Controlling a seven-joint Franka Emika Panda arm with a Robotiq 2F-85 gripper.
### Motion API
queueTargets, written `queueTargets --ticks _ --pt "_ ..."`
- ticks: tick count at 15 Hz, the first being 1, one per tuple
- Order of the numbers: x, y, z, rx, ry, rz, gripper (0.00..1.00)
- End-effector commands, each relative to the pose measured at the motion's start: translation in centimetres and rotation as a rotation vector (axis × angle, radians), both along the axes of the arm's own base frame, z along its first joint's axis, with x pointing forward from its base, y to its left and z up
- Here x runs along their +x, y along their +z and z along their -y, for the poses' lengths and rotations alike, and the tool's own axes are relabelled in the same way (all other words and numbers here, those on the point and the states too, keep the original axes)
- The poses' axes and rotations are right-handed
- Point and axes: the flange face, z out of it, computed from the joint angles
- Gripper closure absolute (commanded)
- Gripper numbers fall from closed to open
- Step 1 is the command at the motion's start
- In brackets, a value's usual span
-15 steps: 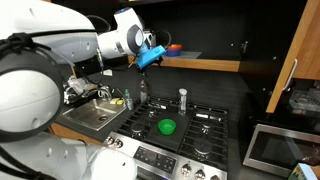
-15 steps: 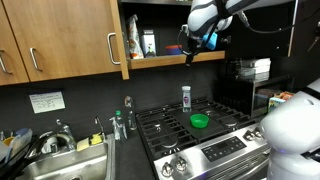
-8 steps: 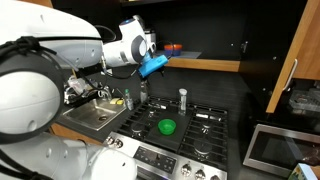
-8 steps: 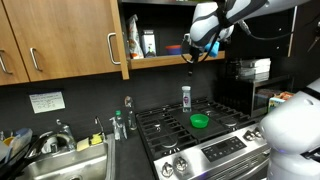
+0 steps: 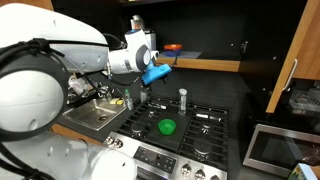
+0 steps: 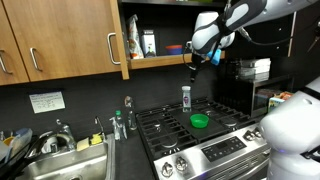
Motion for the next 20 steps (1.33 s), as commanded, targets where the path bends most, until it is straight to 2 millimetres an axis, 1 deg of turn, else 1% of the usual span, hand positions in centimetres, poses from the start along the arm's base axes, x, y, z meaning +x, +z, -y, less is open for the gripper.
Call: queueTargets --ticks 1,4,6,7,8,12,16,17,19,20 --pt "0.7 -1.9 0.8 0.009 -0.01 -0.027 0.0" --pt "1.3 -3.6 1.3 0.031 -0.015 -0.084 0.0" --pt "1.5 -3.2 1.1 0.03 0.006 -0.104 0.0" --pt "1.5 -2.1 0.9 0.037 0.034 -0.103 0.0" --pt "1.2 -3.7 1.1 0.027 -0.007 -0.098 0.0" --pt "1.4 -2.5 0.8 0.031 0.018 -0.094 0.0" --pt "1.4 -2.5 0.8 0.031 0.019 -0.095 0.0" --pt "1.7 -2.6 0.8 0.032 0.016 -0.095 0.0" --pt "2.1 -3.8 0.8 0.039 0.01 -0.123 0.0" --pt "2.2 -4.7 0.7 0.04 0.011 -0.142 0.0"
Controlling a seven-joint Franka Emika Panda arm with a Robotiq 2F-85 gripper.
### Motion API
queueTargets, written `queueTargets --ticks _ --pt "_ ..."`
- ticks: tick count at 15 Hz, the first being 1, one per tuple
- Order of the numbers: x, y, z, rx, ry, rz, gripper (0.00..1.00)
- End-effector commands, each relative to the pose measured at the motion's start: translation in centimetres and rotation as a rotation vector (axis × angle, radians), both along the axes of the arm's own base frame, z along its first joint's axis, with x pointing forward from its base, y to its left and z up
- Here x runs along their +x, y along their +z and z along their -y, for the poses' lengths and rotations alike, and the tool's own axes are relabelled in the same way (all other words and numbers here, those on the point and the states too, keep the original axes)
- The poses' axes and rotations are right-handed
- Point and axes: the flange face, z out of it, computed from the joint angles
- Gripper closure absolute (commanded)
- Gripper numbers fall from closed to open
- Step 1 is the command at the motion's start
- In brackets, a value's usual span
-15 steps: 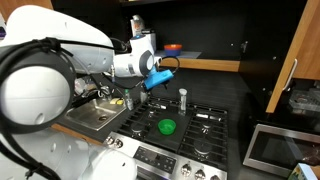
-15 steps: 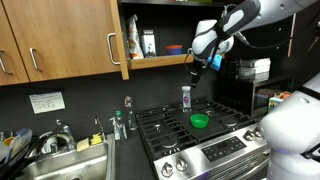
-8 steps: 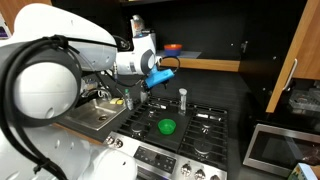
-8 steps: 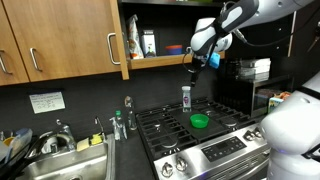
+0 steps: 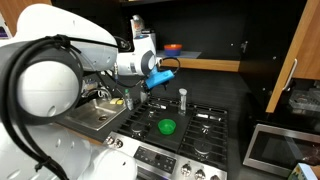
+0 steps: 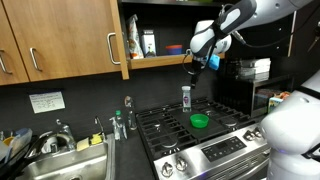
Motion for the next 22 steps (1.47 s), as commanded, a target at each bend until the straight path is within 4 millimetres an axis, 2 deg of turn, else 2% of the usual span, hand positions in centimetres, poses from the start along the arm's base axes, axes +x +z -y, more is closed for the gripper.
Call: queueTargets --ticks 1,9,16,22 --pt "0.7 -2.7 -0.1 0.003 -0.001 -0.053 0.0" --pt "0.7 -10.0 -0.2 0.016 -0.022 -0.168 0.0" --pt "0.8 -15.1 0.0 0.041 -0.058 -0.241 0.0" --pt "1.8 -19.0 -0.1 0.042 -0.118 -0.238 0.0"
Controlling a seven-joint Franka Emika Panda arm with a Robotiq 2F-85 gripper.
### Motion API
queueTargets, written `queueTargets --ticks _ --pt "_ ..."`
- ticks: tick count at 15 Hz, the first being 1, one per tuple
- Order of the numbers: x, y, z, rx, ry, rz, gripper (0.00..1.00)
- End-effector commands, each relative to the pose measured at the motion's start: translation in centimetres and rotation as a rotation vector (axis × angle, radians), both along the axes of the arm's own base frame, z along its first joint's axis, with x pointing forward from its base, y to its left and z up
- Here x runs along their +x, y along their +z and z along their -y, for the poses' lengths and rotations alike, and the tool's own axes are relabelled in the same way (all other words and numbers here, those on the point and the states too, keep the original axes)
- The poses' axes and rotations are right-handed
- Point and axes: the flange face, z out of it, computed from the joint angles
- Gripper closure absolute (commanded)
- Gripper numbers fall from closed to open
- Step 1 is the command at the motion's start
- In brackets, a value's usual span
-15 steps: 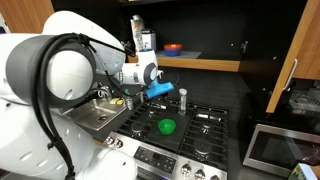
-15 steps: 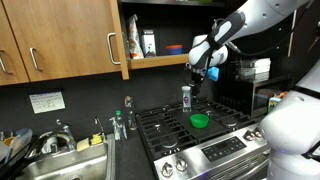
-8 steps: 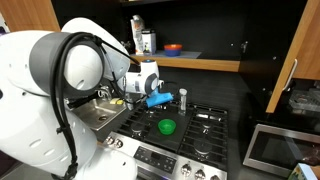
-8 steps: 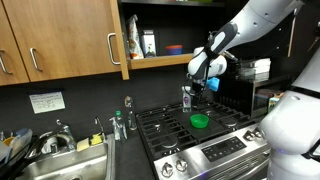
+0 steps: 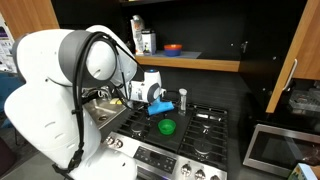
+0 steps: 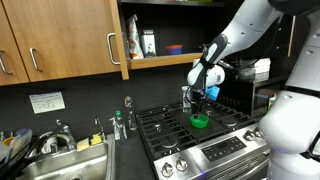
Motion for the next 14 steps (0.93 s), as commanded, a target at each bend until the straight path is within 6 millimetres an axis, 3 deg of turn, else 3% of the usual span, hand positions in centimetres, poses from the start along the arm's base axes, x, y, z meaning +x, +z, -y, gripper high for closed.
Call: queueTargets --ticks 1,8,13,14 --pt "0.6 -2.1 -0.5 0.004 -0.034 0.009 0.0" --pt "0.8 -5.0 -2.7 -0.011 -0.027 -0.014 0.0" --pt "1.3 -6.5 -1.6 -0.04 -0.062 -0.024 0.0" --pt "1.3 -6.7 -1.4 -0.042 -0.068 -0.027 0.09"
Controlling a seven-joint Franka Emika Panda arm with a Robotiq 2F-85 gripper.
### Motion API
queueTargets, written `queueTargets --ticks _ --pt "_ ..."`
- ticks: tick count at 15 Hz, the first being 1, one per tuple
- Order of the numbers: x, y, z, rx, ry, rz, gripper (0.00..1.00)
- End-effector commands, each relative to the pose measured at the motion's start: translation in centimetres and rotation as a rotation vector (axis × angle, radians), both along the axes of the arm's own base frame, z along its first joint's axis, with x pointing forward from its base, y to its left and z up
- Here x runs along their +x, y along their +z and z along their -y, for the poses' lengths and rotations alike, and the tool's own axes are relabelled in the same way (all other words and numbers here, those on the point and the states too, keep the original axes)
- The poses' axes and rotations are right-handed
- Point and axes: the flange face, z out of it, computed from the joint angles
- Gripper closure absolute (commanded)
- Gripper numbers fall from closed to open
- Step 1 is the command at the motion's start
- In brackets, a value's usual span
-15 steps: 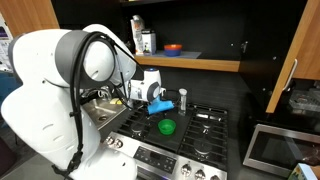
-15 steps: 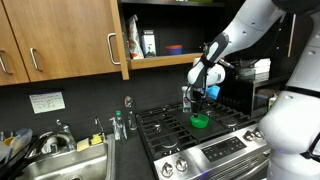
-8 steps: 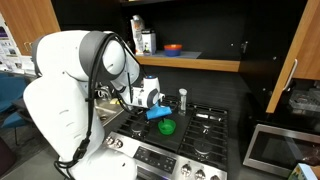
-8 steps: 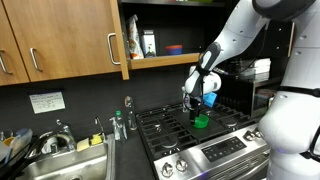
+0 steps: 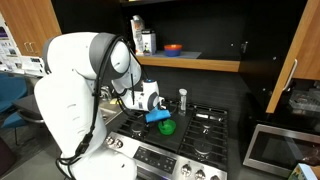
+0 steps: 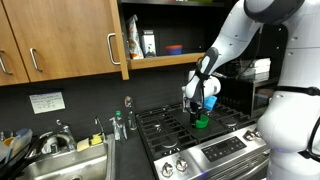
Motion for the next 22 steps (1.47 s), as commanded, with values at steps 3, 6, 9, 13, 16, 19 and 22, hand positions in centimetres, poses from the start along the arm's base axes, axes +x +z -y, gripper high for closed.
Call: queueTargets --ticks 3,6,9,13,16,19,22 --pt "0.8 -1.4 1.1 -0.021 -0.031 -0.006 0.39" --pt "0.8 -1.6 1.1 -0.03 -0.028 -0.011 0.64" --pt "0.7 -1.1 0.5 -0.057 -0.007 -0.004 0.87" --pt "0.4 0.6 -0.5 -0.13 0.025 0.031 1.0" --pt "-0.2 2.6 -1.1 -0.166 0.046 0.048 0.99" --pt "-1.0 4.7 -1.6 -0.162 0.07 0.009 0.99" --pt "-1.7 7.2 -1.6 -0.16 0.083 -0.018 0.99"
